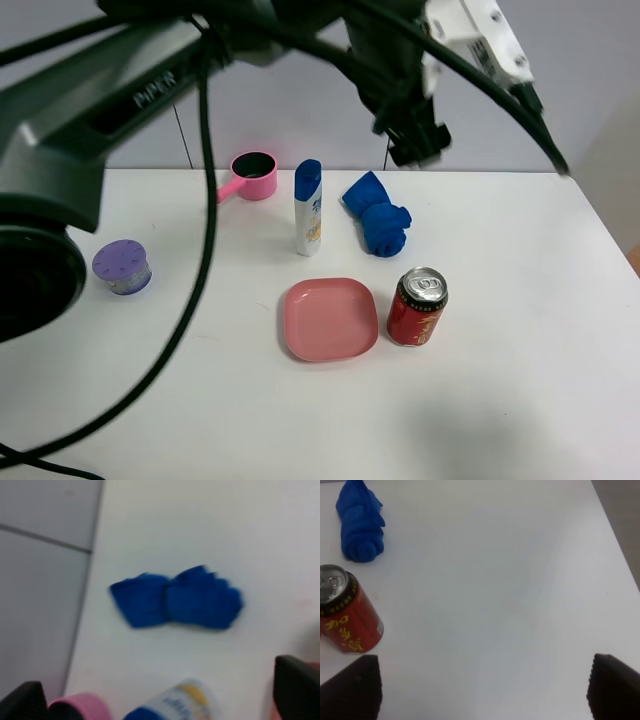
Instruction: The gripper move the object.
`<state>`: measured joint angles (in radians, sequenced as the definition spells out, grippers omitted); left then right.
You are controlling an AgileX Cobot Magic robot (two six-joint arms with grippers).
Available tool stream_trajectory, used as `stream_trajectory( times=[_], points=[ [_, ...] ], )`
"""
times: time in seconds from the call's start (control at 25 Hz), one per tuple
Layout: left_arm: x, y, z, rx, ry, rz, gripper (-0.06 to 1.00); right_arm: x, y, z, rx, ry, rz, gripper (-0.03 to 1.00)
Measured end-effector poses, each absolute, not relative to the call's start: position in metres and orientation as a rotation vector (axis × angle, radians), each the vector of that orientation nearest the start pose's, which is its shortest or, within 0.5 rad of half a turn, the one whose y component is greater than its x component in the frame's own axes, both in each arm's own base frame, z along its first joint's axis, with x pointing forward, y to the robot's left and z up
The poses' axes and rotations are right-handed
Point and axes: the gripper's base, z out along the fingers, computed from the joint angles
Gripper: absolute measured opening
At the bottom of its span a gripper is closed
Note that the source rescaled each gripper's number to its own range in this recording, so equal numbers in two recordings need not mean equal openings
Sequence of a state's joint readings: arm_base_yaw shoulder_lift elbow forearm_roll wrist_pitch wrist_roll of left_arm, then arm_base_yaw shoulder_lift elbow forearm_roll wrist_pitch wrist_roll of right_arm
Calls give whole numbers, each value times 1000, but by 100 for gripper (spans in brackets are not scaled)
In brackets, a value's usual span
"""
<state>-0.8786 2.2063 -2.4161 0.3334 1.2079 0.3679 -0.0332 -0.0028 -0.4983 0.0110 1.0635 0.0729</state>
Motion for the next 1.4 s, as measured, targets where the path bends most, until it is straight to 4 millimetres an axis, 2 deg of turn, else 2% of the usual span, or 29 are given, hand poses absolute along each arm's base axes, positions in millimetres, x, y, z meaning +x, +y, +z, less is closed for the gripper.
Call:
stream_trajectory(
  times=[0.16, 0.28, 0.44, 0.56, 0.68, 0.76, 0.92, 1.04, 1.12, 1.28, 1.4],
  points=[
    [362, -290, 398, 1208, 1993, 269, 100, -5, 1, 277, 108, 2043, 38, 100],
    [376, -238, 428, 1058, 2014, 308, 100, -5, 1, 277, 108, 2043, 38, 100],
    [383, -164, 465, 879, 2020, 388, 100, -5, 1, 277, 108, 2043, 38, 100],
    [373, -115, 495, 758, 2006, 404, 100, -5, 1, 277, 108, 2043, 38, 100],
    [346, -78, 528, 648, 1964, 364, 100, -5, 1, 277, 108, 2043, 38, 100],
    [320, -58, 549, 595, 1926, 345, 100, -5, 1, 277, 108, 2043, 38, 100],
    [265, -26, 570, 544, 1900, 393, 100, -5, 1, 277, 108, 2043, 38, 100],
    [227, -8, 567, 522, 1930, 446, 100, -5, 1, 277, 108, 2043, 38, 100],
    [204, -1, 555, 525, 1970, 477, 100, -5, 1, 277, 108, 2043, 38, 100],
    [147, 7, 535, 522, 1990, 503, 100, -5, 1, 277, 108, 2043, 38, 100],
    [105, 11, 525, 446, 1975, 479, 100, -5, 1, 277, 108, 2043, 38, 100]
  ],
)
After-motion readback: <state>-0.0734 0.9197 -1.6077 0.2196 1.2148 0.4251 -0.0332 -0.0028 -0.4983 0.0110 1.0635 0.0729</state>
